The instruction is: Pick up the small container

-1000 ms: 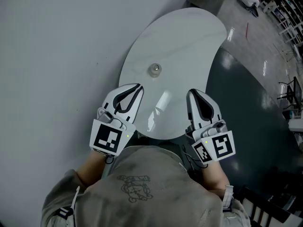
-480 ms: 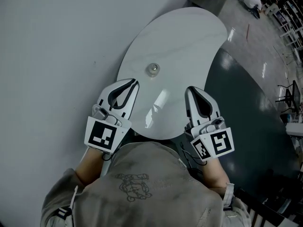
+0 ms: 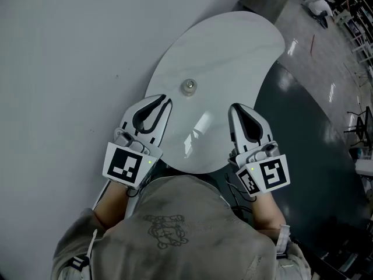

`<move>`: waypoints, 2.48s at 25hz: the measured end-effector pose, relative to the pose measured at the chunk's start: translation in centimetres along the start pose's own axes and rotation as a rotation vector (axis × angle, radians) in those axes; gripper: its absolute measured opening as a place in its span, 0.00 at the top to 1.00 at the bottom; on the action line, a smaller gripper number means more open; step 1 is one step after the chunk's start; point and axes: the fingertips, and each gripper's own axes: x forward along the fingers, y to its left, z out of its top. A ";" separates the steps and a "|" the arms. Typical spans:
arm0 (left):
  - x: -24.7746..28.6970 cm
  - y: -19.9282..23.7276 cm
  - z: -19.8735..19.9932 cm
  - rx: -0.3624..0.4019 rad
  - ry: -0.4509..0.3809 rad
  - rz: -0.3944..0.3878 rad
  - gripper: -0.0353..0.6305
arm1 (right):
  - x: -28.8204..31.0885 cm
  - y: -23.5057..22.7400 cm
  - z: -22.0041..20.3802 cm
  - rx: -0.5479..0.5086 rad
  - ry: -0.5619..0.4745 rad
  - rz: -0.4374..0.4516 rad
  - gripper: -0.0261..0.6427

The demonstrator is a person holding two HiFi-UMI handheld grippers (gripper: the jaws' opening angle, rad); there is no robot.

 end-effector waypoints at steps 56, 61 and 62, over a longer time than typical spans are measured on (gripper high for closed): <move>25.2 3.0 -33.1 0.021 0.314 -0.281 0.42 | 17.2 -6.6 -21.2 0.004 0.258 0.081 0.92; 26.0 2.5 -33.6 0.046 0.271 -0.292 0.43 | 18.0 -7.0 -23.9 0.019 0.280 0.122 0.91; 26.1 2.4 -33.7 0.050 0.269 -0.305 0.43 | 18.3 -6.9 -24.2 0.020 0.280 0.132 0.91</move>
